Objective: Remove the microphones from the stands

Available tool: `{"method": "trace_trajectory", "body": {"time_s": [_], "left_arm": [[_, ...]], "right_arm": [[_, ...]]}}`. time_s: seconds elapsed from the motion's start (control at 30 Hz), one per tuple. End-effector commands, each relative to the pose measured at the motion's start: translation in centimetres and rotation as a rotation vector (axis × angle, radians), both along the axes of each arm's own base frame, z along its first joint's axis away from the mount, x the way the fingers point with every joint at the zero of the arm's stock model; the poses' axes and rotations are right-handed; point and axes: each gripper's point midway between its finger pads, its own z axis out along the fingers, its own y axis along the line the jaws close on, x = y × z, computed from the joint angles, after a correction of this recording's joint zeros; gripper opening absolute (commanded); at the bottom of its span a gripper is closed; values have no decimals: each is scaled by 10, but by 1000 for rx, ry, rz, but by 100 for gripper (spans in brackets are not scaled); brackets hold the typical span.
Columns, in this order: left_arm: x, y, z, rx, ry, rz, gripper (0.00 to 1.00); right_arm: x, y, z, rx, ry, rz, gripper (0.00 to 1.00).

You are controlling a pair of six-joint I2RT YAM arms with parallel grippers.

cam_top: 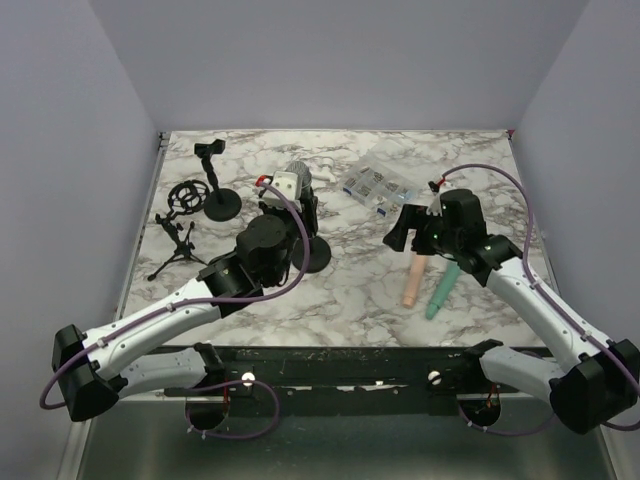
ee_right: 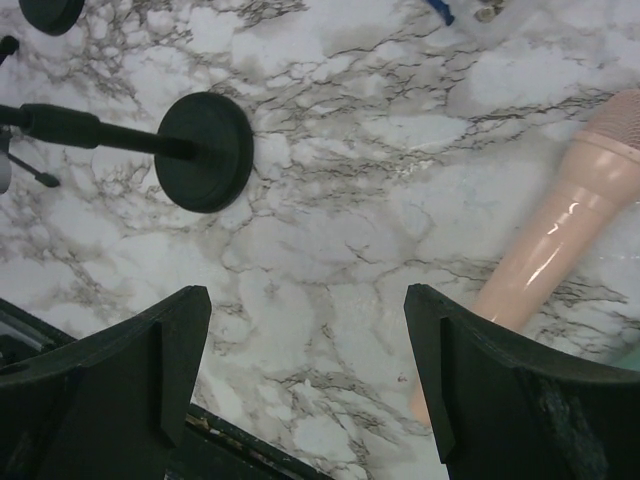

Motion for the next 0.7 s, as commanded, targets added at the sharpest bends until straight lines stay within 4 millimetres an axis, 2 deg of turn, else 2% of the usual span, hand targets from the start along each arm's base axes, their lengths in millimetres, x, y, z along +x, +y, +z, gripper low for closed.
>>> {"method": "trace_trajectory", "body": {"time_s": [0.0,0.2,0.37,0.5,0.67], "left_arm": [[3,3,7,-76,41,86,2],[0,-3,15,-62,44,40,51],[-9,-12,18,-39,28,-57,82],[-17,-15,22,-32,25,-138,95],[-34,-17,24,-18,-3,-273,99]], "right_arm": [[7,11,18,-4,-57,-7,87],[8,18,22,-6,-67,12,87],[8,25,30,-2,-86,37,88],[9,32,40,-1,-106,59,89],[11,46,63,7,-148,95,91]]}}
